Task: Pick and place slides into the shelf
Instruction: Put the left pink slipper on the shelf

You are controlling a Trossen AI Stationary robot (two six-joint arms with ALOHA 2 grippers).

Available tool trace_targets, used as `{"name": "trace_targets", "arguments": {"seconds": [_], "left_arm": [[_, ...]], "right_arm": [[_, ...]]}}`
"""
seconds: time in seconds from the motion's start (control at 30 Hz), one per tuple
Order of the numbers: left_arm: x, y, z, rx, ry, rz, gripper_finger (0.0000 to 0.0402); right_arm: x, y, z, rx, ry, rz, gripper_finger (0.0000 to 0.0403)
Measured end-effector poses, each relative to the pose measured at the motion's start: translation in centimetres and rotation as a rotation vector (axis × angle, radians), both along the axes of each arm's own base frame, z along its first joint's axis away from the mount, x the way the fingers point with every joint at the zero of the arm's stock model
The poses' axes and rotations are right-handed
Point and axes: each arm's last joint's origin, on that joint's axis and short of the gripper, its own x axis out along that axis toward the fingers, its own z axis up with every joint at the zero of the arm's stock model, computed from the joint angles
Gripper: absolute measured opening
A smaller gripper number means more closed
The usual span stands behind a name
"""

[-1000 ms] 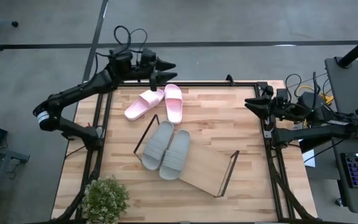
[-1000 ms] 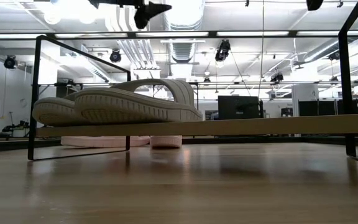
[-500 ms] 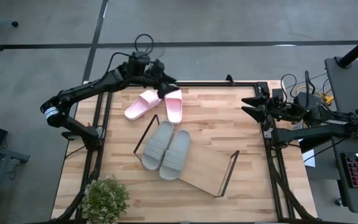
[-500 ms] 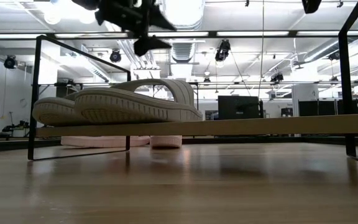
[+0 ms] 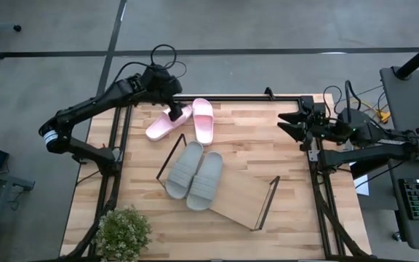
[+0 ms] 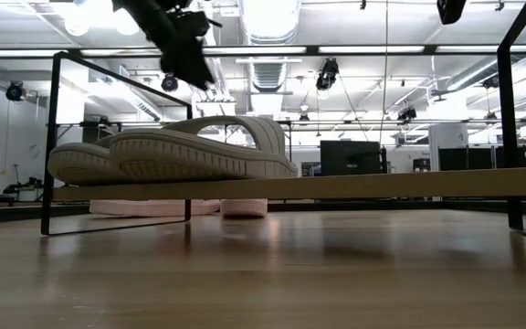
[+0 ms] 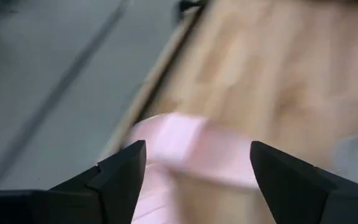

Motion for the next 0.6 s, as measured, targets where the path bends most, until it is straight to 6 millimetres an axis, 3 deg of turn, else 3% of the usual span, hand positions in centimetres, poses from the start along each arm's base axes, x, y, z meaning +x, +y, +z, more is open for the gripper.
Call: {"name": "trace_targets", "arguments": {"seconds": [0.23, 0.37, 0.6], "left_arm": [[-1.9, -0.9, 0.4, 0.185, 0.216, -0.085, 0.0272], [-2.7, -1.6, -0.8, 0.199, 0.416, -0.123, 0.0272], [-2.1, -1.8, -3.3, 0.261, 0.645, -0.073, 0.0272]], "right_arm": [[1.5, 0.0, -0.2, 0.0, 0.015, 0.0, 0.0205], [2.5, 0.0, -0.6, 0.011, 0.047, 0.0, 0.0205], [4.0, 0.0, -1.2, 0.01, 0.086, 0.0, 0.0205]]}}
